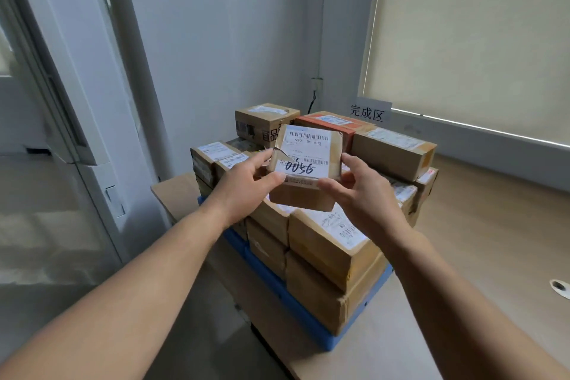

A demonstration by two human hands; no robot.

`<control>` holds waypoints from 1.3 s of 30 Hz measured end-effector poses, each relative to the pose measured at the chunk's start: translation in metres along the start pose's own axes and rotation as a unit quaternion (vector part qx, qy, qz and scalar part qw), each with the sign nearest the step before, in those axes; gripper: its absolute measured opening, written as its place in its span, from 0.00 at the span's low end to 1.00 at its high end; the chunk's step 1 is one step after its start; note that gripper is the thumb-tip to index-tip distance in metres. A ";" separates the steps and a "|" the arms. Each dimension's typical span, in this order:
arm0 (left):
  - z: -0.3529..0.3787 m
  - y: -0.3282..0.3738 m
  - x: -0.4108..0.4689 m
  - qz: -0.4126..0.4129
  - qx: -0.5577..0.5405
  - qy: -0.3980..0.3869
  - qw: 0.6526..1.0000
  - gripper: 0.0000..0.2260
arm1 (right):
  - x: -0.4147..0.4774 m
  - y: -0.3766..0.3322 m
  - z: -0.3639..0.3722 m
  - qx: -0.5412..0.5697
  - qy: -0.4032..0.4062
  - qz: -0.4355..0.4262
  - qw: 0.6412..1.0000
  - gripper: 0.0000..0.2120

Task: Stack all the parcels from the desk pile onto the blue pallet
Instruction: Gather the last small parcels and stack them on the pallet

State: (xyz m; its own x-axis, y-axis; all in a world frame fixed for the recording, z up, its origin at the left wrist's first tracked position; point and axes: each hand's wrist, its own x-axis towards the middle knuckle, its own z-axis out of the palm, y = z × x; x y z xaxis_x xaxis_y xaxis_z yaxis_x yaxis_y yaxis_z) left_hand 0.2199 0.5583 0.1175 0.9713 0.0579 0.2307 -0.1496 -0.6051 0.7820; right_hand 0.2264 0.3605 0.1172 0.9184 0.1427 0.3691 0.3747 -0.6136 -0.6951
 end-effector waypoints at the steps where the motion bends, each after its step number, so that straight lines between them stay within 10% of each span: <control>1: -0.002 -0.003 0.015 0.000 -0.004 -0.005 1.000 0.22 | 0.014 0.002 0.003 -0.002 0.001 0.005 1.000 0.22; 39: 0.012 -0.142 0.306 0.009 -0.004 -0.062 0.998 0.14 | 0.241 0.039 0.162 -0.128 0.077 0.185 0.971 0.14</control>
State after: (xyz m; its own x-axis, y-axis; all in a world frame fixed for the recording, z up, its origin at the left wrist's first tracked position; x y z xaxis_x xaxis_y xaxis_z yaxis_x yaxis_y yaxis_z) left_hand 0.5407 0.6528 0.0699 0.9839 -0.0511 0.1714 -0.1676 -0.5986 0.7833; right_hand 0.4827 0.4970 0.0794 0.9470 -0.2293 0.2251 -0.0386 -0.7766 -0.6288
